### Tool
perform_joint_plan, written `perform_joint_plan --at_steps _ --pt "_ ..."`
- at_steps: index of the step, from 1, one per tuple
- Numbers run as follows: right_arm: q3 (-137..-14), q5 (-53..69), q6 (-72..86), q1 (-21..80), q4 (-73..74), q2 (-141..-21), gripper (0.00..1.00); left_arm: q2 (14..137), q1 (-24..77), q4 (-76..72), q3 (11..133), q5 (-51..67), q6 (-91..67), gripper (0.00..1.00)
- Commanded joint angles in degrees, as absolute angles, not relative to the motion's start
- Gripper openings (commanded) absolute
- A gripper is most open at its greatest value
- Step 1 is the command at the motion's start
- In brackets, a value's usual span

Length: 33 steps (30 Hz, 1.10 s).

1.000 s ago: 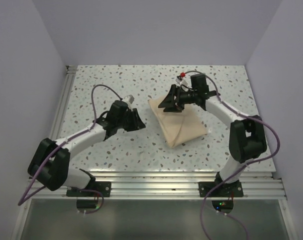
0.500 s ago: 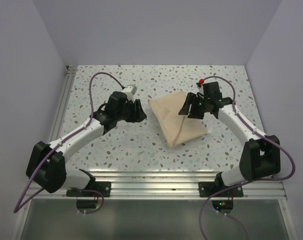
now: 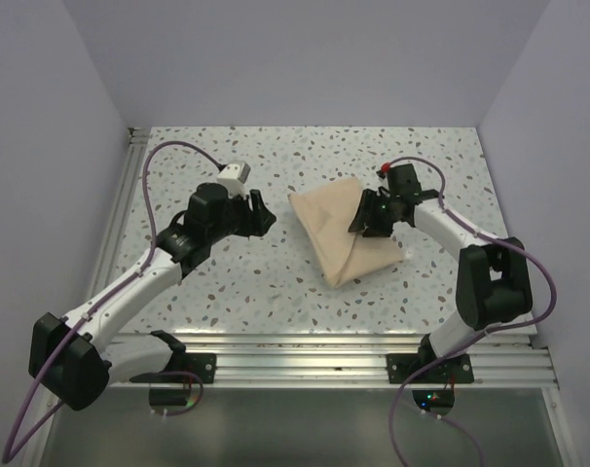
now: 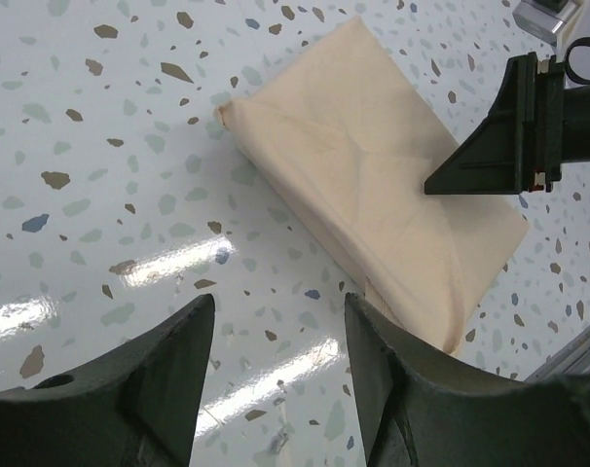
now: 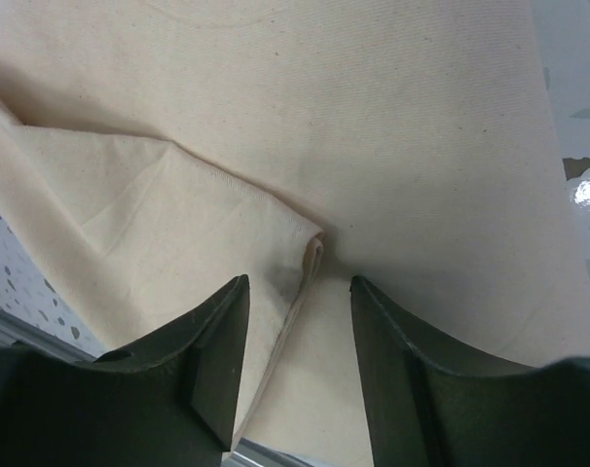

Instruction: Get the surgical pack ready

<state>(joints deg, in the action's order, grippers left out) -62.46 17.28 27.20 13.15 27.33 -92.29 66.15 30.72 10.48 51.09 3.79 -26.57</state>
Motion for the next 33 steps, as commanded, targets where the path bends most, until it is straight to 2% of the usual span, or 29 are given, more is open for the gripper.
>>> perform_joint_plan --at_steps 1,3,8,9,11,20,21,22,23,24,26,28,33 --pt "-62.8 20.2 28.1 13.0 22.3 -93.5 0.48 64.7 30.4 10.8 51.2 0.7 -24.4 0.6" --pt "-62.5 21.6 29.0 13.5 20.9 -93.8 0.37 64.3 30.4 11.4 51.3 0.1 -24.2 0.6" --pt "-62.9 26.5 30.2 16.3 19.8 -94.7 0.24 64.2 30.5 12.7 52.2 -1.7 -24.5 0.6" --pt "-63.0 27.1 30.5 17.7 19.3 -94.6 0.19 64.5 30.4 12.9 52.5 -1.8 -24.6 0.6" --pt "-63.5 27.4 30.5 19.6 19.4 -93.1 0.02 64.6 30.4 13.1 53.1 -1.8 -25.0 0.6" --pt "-68.3 28.9 27.9 37.5 21.5 -87.4 0.0 64.9 30.5 16.0 57.4 -4.3 -25.3 0.59" --pt "-68.6 29.6 27.6 38.6 21.7 -86.7 0.04 65.5 30.3 16.6 57.8 -4.8 -25.5 0.59" --pt "-69.3 30.1 27.1 40.1 22.1 -86.4 0.13 66.0 30.3 17.1 58.3 -6.5 -25.7 0.59" --pt "-69.6 29.9 26.7 40.5 22.8 -86.0 0.29 66.5 30.4 17.7 59.2 -7.2 -26.4 0.59" --pt "-69.6 29.6 26.3 40.7 23.4 -84.8 0.53 67.4 30.2 18.1 59.5 -8.2 -26.6 0.59" --pt "-69.2 28.8 26.1 40.7 23.8 -83.2 0.68 68.5 30.1 18.4 59.9 -8.8 -27.7 0.59" --pt "-69.0 28.8 25.7 40.7 24.5 -80.8 0.72 69.8 30.0 18.0 60.1 -8.9 -28.1 0.59" --pt "-68.7 20.8 25.8 39.0 27.5 -76.1 0.7 74.2 30.0 14.3 61.3 -5.4 -27.1 0.59"
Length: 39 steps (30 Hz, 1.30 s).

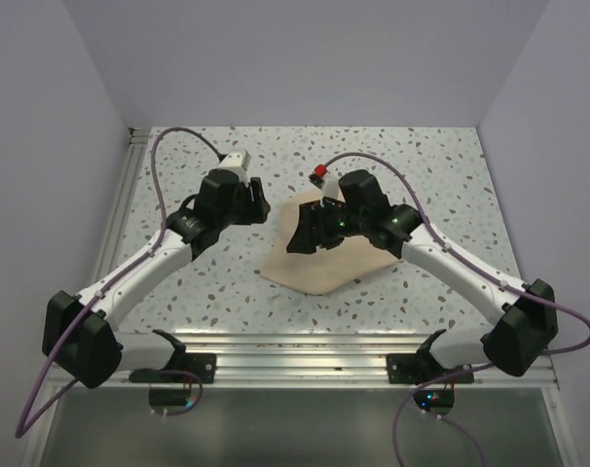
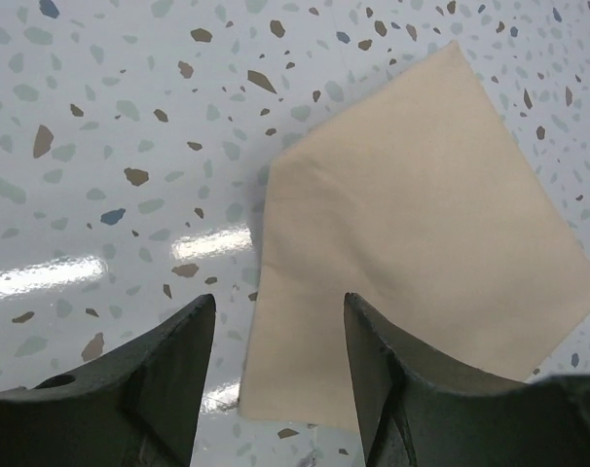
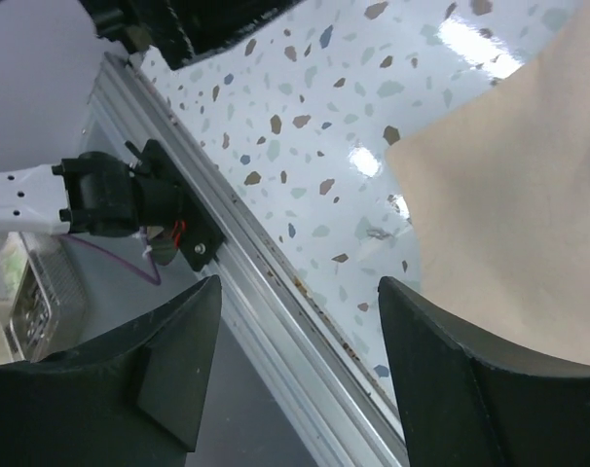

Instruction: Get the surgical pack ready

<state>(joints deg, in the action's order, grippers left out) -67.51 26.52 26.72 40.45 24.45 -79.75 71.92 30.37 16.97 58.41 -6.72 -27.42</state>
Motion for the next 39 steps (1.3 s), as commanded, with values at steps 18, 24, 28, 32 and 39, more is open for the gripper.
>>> perform_joint_plan --at_steps 18,24,28,32,39 --pt "-38.4 -10.7 44.7 30.5 26.6 -53.3 0.8 108.0 29.3 -4.1 83.0 10.7 -14.5 0.63" --pt "-33.9 -15.0 54.2 30.5 23.6 -51.9 0.81 119.1 29.4 -3.6 92.3 15.5 -13.9 0.64" --pt "-32.4 -15.0 56.5 30.5 20.5 -54.5 0.8 124.0 29.3 -3.8 95.9 17.1 -14.8 0.64" --pt "-31.7 -15.0 57.7 30.5 17.5 -58.1 0.76 127.3 29.4 -3.3 96.8 17.2 -15.5 0.62" --pt "-32.1 -14.3 54.7 30.1 14.1 -63.5 0.54 127.0 29.3 -4.4 90.2 13.6 -16.6 0.4"
